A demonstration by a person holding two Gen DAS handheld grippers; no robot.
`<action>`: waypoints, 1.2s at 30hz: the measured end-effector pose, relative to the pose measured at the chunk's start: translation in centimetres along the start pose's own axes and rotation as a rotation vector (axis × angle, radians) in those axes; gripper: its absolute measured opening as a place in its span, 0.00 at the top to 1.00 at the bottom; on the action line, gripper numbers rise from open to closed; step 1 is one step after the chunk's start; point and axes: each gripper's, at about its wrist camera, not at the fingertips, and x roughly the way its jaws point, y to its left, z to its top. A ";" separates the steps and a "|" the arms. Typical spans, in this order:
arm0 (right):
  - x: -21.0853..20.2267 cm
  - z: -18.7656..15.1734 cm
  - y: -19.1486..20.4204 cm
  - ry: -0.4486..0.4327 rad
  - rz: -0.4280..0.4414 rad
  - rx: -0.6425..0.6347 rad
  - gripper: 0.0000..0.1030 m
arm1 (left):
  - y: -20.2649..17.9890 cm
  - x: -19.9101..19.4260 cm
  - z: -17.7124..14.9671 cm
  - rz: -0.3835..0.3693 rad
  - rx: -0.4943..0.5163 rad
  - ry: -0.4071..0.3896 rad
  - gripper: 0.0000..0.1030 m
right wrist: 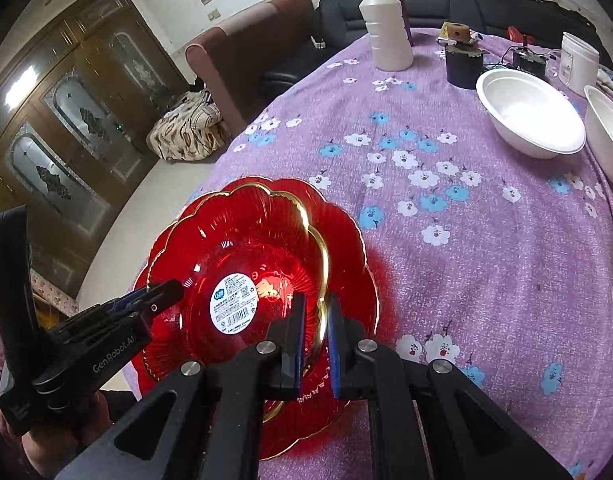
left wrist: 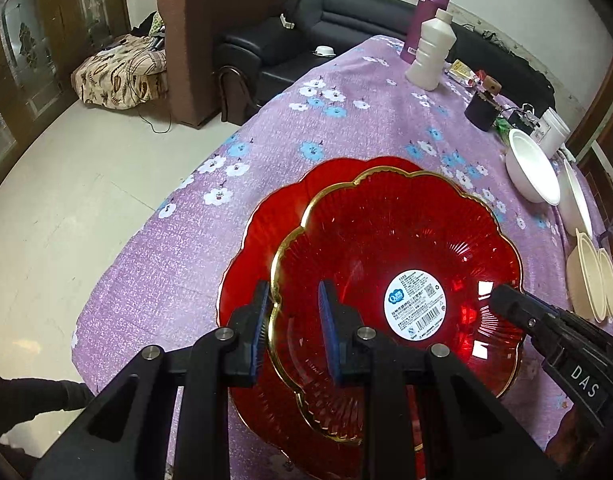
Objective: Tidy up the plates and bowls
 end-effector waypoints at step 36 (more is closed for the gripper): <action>1.6 -0.1 1.5 0.043 -0.063 -0.069 0.72 | -0.4 -0.2 -0.2 0.038 -0.009 0.004 0.67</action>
